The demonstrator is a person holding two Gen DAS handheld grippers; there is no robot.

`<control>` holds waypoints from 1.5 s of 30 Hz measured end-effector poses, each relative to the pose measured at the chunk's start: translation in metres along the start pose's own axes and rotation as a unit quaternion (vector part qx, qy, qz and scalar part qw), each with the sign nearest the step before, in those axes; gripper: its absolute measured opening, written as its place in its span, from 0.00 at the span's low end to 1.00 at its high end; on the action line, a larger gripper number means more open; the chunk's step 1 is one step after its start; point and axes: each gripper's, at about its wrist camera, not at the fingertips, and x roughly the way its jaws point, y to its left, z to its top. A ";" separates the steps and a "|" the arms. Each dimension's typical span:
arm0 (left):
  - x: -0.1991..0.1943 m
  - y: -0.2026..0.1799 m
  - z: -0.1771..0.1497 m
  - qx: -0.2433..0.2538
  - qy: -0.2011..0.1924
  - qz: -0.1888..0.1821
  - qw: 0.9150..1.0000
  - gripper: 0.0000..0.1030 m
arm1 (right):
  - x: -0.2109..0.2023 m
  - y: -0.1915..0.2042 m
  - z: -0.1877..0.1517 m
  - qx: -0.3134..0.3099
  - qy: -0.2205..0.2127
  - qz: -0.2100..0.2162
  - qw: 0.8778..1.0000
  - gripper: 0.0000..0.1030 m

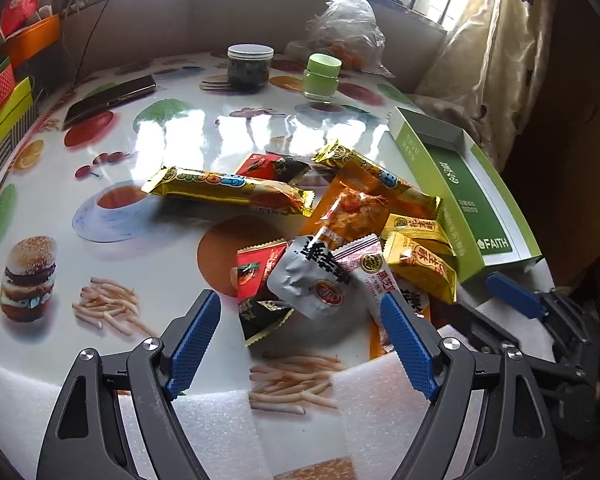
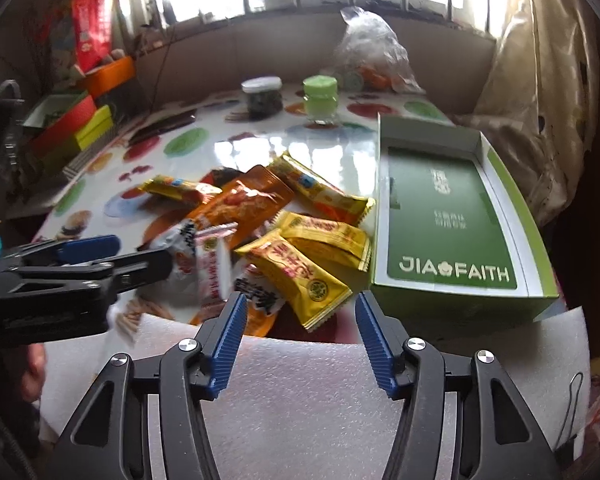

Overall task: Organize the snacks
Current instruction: 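Reach the right tool to the yellow candy packet and close on it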

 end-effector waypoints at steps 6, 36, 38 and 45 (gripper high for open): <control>0.005 0.004 0.001 -0.013 0.011 0.003 1.000 0.80 | -0.001 -0.030 0.017 0.046 -0.037 -0.031 0.998 0.54; 0.028 -0.020 0.009 -0.031 0.045 -0.008 0.998 0.68 | 0.018 -0.017 0.013 -0.036 0.022 0.057 0.997 0.38; 0.028 -0.020 0.010 -0.031 0.047 -0.009 0.998 0.67 | 0.021 -0.018 0.013 -0.038 0.027 0.056 0.997 0.38; 0.032 -0.022 0.015 -0.018 0.044 0.001 0.999 0.67 | 0.035 -0.013 0.011 -0.067 0.049 0.070 0.994 0.38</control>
